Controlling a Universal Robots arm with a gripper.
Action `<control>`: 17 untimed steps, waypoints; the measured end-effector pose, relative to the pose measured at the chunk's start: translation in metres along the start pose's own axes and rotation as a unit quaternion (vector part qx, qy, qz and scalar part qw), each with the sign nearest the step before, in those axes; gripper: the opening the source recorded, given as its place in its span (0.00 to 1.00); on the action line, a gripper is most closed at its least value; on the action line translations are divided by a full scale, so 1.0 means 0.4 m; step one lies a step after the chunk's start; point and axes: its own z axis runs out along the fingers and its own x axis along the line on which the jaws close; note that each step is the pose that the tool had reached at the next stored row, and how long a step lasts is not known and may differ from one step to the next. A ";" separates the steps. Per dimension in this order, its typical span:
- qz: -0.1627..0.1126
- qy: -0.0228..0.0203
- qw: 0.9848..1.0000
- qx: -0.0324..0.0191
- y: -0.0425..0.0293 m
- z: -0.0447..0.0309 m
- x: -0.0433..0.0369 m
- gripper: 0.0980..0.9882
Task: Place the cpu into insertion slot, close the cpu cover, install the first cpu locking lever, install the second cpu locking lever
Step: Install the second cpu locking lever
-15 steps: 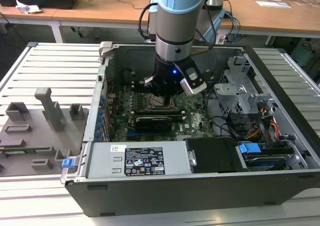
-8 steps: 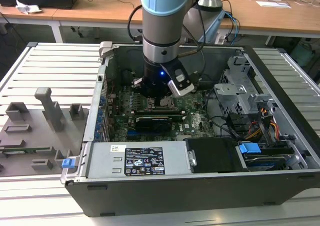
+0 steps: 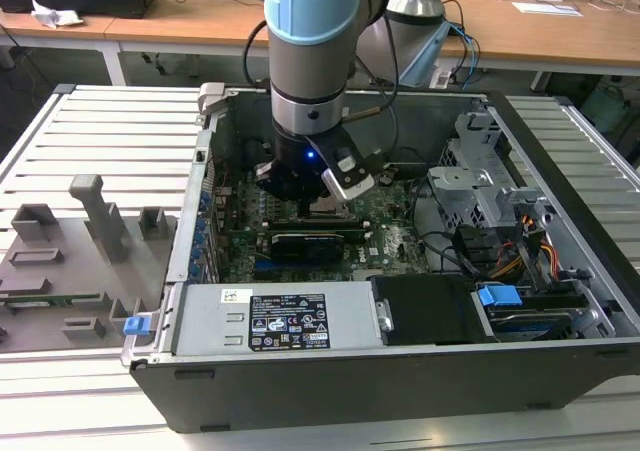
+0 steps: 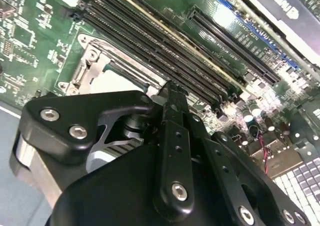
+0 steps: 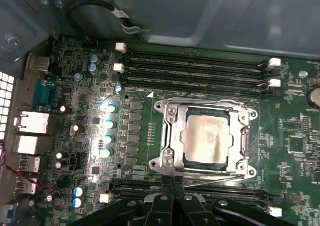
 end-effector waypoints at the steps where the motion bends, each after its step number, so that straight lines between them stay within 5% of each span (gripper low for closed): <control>1: -0.001 0.000 1.000 -0.003 -0.002 0.008 0.008 0.01; 6: -0.002 -0.001 1.000 -0.012 -0.012 0.022 0.025 0.01; 10: -0.002 -0.001 1.000 -0.014 -0.013 0.033 0.028 0.01; 14: -0.002 -0.002 1.000 -0.030 -0.015 0.043 0.029 0.01; 17: -0.002 -0.003 0.999 -0.035 -0.015 0.049 0.030 0.01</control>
